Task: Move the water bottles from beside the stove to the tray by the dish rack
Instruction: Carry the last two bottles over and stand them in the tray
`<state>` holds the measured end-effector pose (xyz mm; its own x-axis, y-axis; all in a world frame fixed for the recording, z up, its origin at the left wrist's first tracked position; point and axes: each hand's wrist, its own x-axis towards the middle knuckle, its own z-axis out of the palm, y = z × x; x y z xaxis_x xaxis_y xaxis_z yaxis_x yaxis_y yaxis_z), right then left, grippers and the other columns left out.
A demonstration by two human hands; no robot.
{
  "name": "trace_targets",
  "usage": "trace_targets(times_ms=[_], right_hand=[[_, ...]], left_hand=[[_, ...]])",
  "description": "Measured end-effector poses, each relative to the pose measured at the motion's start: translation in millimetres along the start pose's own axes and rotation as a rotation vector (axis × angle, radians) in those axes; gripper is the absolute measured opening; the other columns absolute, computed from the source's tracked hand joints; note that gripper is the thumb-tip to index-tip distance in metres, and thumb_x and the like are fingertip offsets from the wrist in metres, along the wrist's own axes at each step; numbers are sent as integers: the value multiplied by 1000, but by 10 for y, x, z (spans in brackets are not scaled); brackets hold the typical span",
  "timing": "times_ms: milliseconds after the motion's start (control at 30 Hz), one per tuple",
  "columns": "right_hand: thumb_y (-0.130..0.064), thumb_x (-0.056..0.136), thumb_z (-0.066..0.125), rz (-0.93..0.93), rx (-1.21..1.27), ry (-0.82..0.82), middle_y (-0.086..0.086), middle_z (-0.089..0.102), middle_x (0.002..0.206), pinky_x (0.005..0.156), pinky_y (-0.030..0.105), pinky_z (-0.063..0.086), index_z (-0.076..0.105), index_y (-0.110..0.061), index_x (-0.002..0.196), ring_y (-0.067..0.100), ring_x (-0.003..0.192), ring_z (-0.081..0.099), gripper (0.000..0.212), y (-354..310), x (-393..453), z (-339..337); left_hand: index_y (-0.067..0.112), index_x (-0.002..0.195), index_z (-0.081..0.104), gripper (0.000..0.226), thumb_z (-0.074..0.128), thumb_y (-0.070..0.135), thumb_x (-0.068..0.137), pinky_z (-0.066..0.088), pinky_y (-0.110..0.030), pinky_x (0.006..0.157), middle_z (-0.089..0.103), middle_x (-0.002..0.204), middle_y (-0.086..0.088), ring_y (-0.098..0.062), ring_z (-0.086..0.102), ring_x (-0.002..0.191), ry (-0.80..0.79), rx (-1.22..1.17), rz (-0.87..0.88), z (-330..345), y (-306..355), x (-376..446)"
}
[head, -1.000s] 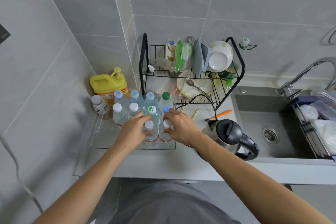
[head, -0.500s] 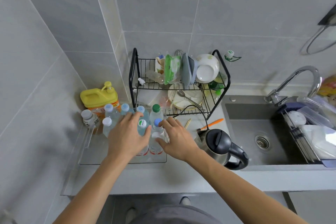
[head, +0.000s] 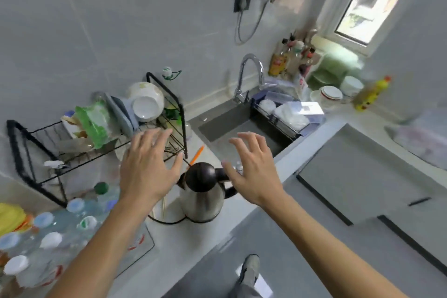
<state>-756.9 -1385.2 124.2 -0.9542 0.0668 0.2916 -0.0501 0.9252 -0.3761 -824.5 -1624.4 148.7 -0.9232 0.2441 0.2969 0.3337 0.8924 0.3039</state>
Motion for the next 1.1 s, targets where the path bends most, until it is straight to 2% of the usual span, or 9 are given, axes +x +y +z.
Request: trace_targets(times_ms=[167,333,500,700,867,1100], right_hand=[[-59,98,49,277,-80,116,1,44,153,119,46,37,50,-26,147,27,147,34,59,828,-574,-620],[-61,96,44,534,-113,205,2,42,156,121,47,35,47,-25,150,24,151,31,64,1688,-1265,-1254],[-63,95,41,699,-159,216,0,38,161,125,48,28,42,-31,152,22,154,26,66,2641,-2067,-1862],[-61,97,44,891,-251,288,0,38,162,127,47,23,41,-29,154,23,155,26,65,3685,-3077,-2740],[-60,97,44,1064,-297,382,1,40,159,125,47,27,42,-29,153,23,152,29,64,4351,-3777,-3276],[-61,96,44,1257,-344,458,1,45,153,123,45,30,49,-25,149,24,145,37,64,5266,-4419,-3649]], left_hand=[[25,151,50,69,51,56,89,46,-48,111,55,146,-3,-27,45,137,-92,-46,264,327,1134,216],[27,152,49,67,67,49,91,47,-52,104,55,147,-2,-26,43,140,-137,-91,486,694,2495,244],[28,149,52,66,58,53,89,49,-51,99,57,142,0,-27,46,135,-211,-149,657,1179,4000,64],[25,148,54,68,53,55,86,52,-48,97,58,141,-1,-26,47,136,-310,-252,878,1690,5804,-550],[27,151,50,71,46,59,88,51,-48,99,56,143,0,-28,46,138,-352,-262,1044,2011,6988,-825],[24,147,54,69,47,58,87,52,-51,98,59,140,-4,-31,50,134,-440,-327,1235,2657,8478,-1032]])
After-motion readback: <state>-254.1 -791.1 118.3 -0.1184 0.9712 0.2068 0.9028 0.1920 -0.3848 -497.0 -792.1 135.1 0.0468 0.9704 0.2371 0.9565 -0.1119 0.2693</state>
